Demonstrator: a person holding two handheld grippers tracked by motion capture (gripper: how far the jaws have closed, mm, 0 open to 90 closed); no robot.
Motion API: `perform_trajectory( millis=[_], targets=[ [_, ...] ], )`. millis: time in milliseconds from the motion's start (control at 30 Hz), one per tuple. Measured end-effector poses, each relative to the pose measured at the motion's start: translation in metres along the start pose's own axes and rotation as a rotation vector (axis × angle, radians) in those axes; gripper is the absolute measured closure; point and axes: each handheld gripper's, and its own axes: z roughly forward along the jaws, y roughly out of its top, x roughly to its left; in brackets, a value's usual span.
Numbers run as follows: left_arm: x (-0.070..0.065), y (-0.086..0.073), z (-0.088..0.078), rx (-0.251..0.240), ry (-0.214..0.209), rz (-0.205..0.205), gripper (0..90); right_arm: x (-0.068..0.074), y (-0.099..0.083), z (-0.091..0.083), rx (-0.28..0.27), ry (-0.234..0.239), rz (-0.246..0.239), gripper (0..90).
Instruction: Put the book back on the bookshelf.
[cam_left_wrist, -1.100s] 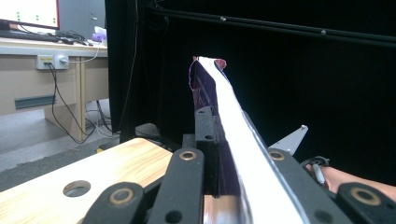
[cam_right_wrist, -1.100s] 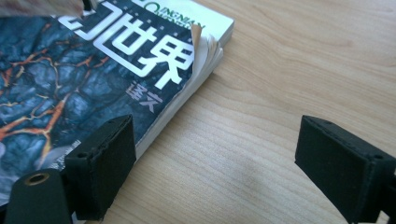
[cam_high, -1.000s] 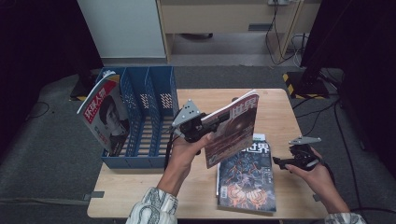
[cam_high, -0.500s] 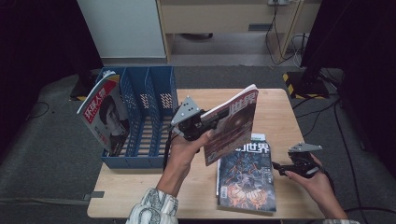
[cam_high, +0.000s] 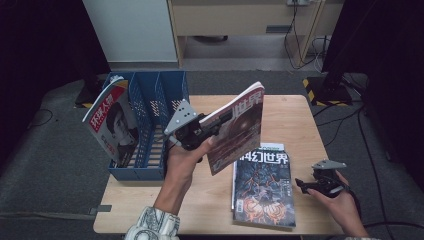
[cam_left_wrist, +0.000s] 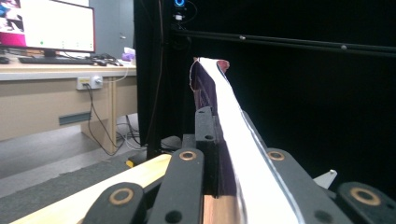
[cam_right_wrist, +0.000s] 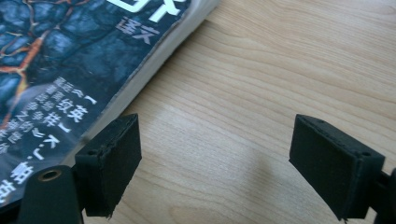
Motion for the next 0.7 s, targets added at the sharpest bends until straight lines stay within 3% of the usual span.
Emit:
perform_trajectory(
  millis=[233, 400, 700],
  targets=[
    [0.009, 0.012, -0.016, -0.003, 0.037, 0.017, 83.7, -0.003, -0.003, 0.001, 0.004, 0.003, 0.011, 19.0],
    [0.017, 0.024, -0.032, -0.018, 0.075, 0.018, 83.7, -0.002, -0.006, 0.006, 0.019, 0.005, -0.007, 20.3],
    [0.028, 0.031, -0.052, -0.038, 0.119, 0.008, 83.7, -0.004, -0.009, 0.011, 0.022, 0.012, 0.002, 17.9]
  ],
)
